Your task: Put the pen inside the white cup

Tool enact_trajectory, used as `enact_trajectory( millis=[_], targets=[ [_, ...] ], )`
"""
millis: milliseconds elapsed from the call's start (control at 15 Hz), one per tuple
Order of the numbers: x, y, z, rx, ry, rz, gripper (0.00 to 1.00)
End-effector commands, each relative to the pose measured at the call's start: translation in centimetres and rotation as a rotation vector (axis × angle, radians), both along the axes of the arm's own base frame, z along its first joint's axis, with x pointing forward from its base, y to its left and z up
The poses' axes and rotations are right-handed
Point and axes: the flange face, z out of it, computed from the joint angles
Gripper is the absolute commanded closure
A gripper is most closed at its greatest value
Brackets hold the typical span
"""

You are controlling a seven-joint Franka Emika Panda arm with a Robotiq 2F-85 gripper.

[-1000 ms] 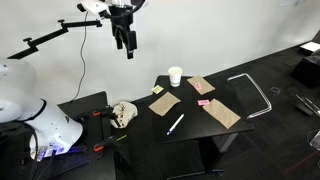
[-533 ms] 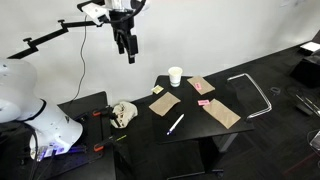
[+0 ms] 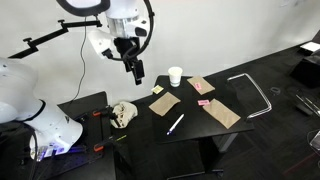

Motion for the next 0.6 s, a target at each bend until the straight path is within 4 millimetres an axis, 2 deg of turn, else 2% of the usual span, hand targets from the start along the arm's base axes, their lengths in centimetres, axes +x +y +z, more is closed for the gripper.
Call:
enact_trajectory(
  millis=[0,533],
  targets=[
    [0.2,-2.8,-2.9,-0.006,-0.032,0.043,0.00],
    [2.7,-6.7,-9.4,-0.032,-0.025,0.200,0.00]
  ],
)
